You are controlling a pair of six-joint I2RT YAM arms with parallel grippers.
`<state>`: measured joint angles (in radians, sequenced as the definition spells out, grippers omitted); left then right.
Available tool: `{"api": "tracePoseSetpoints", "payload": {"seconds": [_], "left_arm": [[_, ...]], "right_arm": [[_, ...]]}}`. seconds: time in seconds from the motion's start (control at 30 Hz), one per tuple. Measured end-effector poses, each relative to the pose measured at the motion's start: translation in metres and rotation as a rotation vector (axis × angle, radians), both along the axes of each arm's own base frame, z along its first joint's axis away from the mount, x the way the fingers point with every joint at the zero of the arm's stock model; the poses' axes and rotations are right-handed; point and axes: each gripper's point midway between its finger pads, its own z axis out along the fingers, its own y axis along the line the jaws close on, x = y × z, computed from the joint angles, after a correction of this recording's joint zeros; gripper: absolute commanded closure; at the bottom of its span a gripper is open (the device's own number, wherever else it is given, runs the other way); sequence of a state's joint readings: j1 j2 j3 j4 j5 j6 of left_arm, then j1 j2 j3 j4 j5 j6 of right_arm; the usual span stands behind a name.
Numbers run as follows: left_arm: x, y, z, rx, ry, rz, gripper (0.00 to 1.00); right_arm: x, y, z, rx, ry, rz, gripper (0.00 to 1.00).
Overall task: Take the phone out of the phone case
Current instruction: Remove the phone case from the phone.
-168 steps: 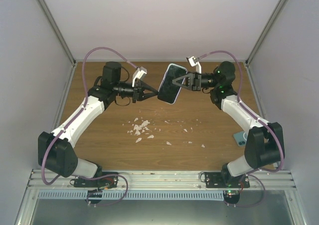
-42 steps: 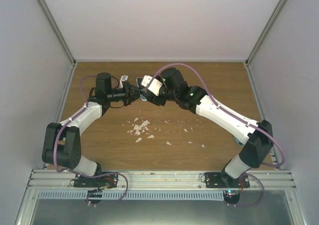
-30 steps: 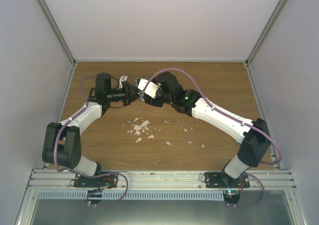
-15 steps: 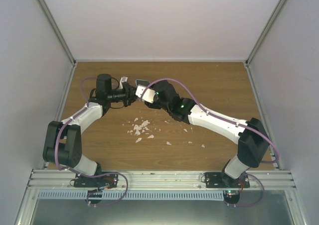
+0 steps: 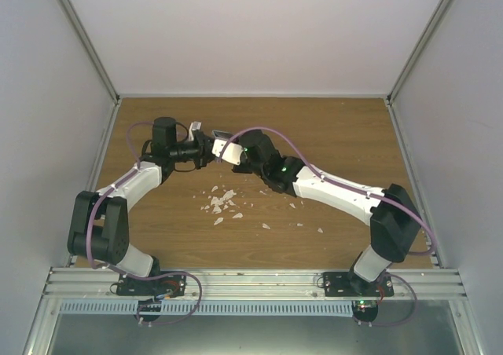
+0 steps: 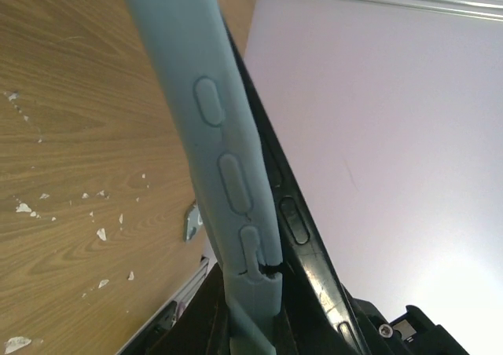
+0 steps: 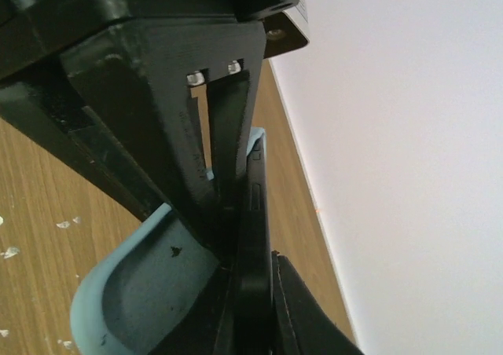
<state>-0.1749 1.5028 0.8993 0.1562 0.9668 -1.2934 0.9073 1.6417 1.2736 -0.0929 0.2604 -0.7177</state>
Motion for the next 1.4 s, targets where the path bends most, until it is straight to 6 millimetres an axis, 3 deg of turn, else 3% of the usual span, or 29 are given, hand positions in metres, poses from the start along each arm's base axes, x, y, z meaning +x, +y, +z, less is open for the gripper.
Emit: {"api": "tracePoseSetpoints", "payload": {"seconds": [0.13,0.63,1.1,1.4], "left_arm": [[-0.002,0.001,-0.006,0.018,0.013,0.001,1.00],[-0.008,0.002,-0.019,0.089,-0.024,-0.026,1.00],[-0.005,0.012,-0.041,0.208,-0.041,0.010,1.00],[0.000,0.015,-0.052,0.254,-0.058,0.023,1.00]], "right_arm": [[0.002,0.000,-0.003,0.002,0.010,-0.005,0.99],[0.000,-0.002,-0.002,-0.001,0.115,-0.005,1.00],[0.005,-0.005,0.020,0.078,0.150,-0.025,1.00],[0.004,-0.026,0.038,0.130,0.196,-0.039,1.00]]}}
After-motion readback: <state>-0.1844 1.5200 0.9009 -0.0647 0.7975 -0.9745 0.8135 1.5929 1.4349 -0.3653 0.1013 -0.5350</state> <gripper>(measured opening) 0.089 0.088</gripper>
